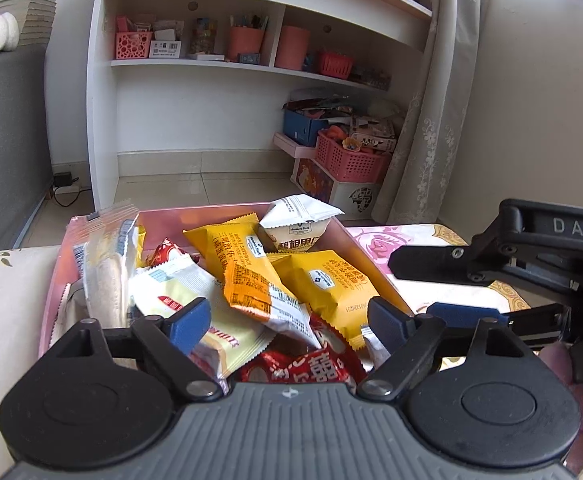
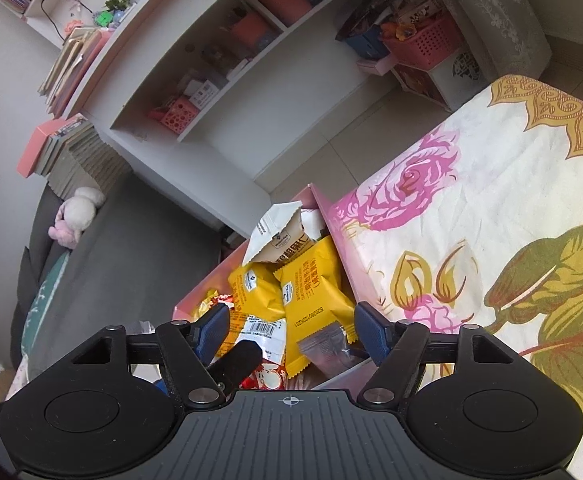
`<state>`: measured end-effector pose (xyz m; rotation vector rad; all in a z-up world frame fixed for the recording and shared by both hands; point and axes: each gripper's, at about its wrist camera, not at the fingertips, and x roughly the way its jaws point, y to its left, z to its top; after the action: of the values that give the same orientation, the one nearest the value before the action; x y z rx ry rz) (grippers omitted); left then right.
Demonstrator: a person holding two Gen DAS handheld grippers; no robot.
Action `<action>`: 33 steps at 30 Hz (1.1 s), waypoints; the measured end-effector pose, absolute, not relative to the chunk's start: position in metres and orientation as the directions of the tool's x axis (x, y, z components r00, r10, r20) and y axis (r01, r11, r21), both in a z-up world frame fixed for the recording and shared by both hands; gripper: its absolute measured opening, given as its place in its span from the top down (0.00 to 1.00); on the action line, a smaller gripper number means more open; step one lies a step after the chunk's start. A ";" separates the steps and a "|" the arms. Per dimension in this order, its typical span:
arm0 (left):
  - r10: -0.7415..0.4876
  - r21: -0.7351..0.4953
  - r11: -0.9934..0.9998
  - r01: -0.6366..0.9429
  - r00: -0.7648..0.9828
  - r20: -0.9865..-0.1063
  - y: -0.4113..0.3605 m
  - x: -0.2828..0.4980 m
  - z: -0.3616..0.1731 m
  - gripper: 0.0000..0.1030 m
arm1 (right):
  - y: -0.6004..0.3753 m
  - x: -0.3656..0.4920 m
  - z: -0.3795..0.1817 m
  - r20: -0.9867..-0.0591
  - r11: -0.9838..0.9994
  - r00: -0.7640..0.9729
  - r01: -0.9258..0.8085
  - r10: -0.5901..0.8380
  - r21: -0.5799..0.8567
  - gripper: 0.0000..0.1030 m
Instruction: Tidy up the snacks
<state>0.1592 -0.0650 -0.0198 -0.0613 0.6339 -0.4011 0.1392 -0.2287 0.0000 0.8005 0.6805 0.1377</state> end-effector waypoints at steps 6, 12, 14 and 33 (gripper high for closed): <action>-0.383 -0.179 0.921 0.347 0.715 -0.585 -0.056 0.136 -0.007 0.07 | -0.235 0.122 0.014 -0.513 0.748 0.781 0.090 0.357 0.657 0.22; -0.371 -0.192 0.926 0.325 0.696 -0.614 -0.049 0.107 0.001 0.00 | -0.232 0.099 0.024 -0.544 0.786 0.763 0.075 0.351 0.613 0.19; -0.358 -0.194 0.932 0.307 0.686 -0.633 -0.046 0.098 0.002 0.00 | -0.226 0.089 0.025 -0.554 0.789 0.751 0.072 0.359 0.610 0.13; -0.119 -0.164 0.986 -0.035 0.542 -0.832 0.009 0.037 -0.017 0.00 | -0.135 0.012 0.046 -0.715 0.977 0.681 -0.002 0.156 0.212 0.03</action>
<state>0.0365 0.0088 -0.0168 -0.1689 0.9984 -0.0501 0.0124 -0.1348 0.0460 0.2007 0.8184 0.0893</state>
